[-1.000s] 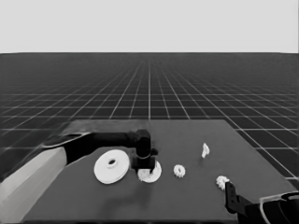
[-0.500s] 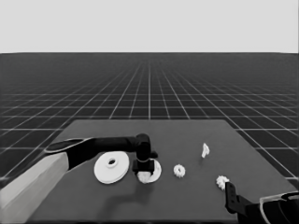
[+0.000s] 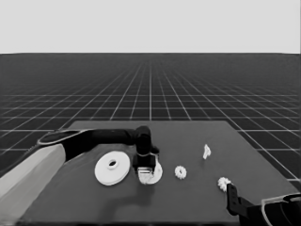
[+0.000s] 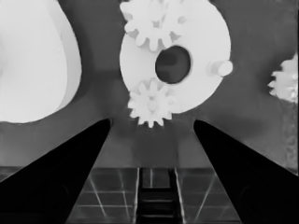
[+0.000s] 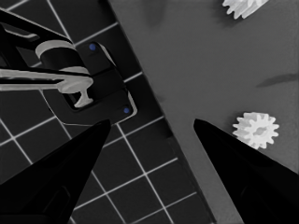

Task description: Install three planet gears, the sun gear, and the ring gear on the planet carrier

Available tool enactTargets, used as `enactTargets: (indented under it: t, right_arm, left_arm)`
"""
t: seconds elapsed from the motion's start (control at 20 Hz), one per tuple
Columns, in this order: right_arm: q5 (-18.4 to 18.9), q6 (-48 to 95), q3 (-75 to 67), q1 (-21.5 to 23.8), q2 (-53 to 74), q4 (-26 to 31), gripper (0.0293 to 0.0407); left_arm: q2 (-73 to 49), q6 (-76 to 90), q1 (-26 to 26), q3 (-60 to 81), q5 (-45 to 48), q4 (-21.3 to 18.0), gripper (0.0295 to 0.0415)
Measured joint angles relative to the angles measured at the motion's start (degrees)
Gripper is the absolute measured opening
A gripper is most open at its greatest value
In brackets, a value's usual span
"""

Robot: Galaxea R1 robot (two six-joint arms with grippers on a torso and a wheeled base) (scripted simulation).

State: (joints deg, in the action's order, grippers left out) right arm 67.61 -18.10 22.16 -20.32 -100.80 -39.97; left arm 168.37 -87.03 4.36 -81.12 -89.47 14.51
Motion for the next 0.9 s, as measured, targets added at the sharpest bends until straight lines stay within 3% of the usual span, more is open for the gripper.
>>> enactTargets:
  t: [0.15, 0.4, 0.45, 0.5, 0.6, 0.7, 0.9]
  right_arm:
    - [0.0, 0.0, 0.0, 0.0, 0.0, 0.0, 0.0385]
    - [0.0, 0.0, 0.0, 0.0, 0.0, 0.0, 0.0385]
    - [0.0, 0.0, 0.0, 0.0, 0.0, 0.0, 0.0385]
    - [0.0, 0.0, 0.0, 0.0, 0.0, 0.0, 0.0385]
    - [0.0, 0.0, 0.0, 0.0, 0.0, 0.0, 0.0385]
    - [0.0, 0.0, 0.0, 0.0, 0.0, 0.0, 0.0385]
    - [0.0, 0.0, 0.0, 0.0, 0.0, 0.0, 0.0385]
  left_arm:
    - [-0.1, -0.8, -3.0, 1.0, -0.2, -2.9, 0.0385]
    - [-0.1, -0.9, -3.6, 1.1, -0.2, -3.6, 0.0385]
    - [-15.4, 26.8, -9.8, 22.2, 20.3, -0.8, 0.0408]
    - [-36.9, 55.4, -15.8, 36.5, 32.9, 0.9, 0.041]
    - [-57.6, 89.2, -21.2, 49.9, 44.5, 2.4, 0.0394]
    - [-64.4, 100.9, -23.0, 54.7, 48.6, 3.0, 0.0386]
    - [-67.4, 106.4, -23.8, 56.9, 50.5, 3.2, 0.0385]
